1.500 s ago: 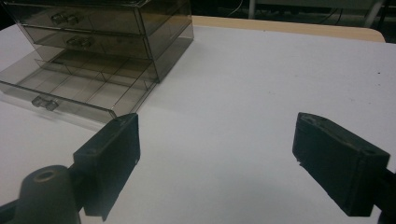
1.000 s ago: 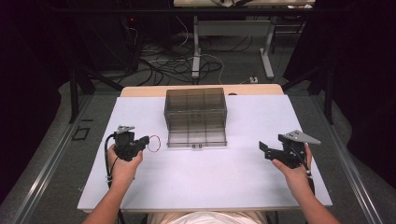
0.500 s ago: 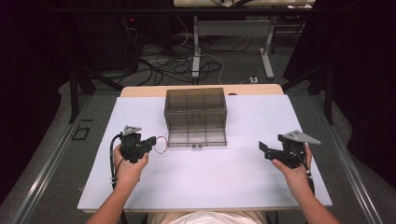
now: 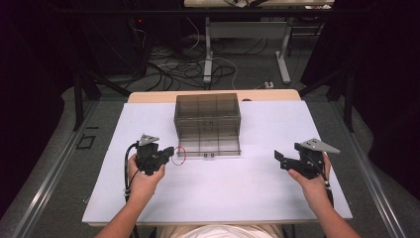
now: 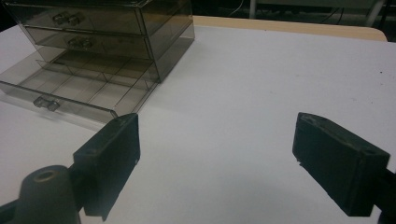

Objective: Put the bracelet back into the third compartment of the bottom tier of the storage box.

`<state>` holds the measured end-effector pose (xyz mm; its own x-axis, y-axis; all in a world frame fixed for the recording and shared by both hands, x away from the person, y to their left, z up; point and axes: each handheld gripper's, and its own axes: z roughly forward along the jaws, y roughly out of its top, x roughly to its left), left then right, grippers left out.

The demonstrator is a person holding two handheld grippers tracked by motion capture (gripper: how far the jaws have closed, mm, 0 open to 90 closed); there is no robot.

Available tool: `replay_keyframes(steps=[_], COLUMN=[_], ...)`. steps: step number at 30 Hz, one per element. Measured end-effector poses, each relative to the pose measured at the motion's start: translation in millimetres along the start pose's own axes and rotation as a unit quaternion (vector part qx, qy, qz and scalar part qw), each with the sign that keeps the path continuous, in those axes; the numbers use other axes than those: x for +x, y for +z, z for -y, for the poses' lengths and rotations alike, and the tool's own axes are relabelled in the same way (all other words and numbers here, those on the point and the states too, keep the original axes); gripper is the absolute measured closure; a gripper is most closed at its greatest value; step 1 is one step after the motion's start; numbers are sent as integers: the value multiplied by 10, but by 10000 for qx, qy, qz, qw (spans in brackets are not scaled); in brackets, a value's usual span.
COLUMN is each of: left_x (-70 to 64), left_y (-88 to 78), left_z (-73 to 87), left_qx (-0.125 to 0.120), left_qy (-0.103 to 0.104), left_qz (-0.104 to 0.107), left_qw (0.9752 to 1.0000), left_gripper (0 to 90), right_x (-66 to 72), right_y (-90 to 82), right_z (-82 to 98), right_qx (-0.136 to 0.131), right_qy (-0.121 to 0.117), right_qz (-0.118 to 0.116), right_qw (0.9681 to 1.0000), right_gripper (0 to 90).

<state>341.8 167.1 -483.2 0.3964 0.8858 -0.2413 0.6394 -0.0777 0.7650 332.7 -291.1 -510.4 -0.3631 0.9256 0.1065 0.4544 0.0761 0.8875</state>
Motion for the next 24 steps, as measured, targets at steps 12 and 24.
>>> replay_keyframes(steps=[12, 24], left_x=[-236, -447], left_y=[112, 248], left_z=[-18, -59], left_qx=[66, 123], left_qy=[265, 512], left_qz=[136, 245], left_qw=[9995, 9983], left_gripper=[893, 893], right_x=[2, -9], right_y=[6, 4], right_z=[2, 0], right_qx=[-36, -41], right_qy=[1, -46], right_qz=[3, 17], right_qw=[10000, 10000], right_gripper=[145, 145])
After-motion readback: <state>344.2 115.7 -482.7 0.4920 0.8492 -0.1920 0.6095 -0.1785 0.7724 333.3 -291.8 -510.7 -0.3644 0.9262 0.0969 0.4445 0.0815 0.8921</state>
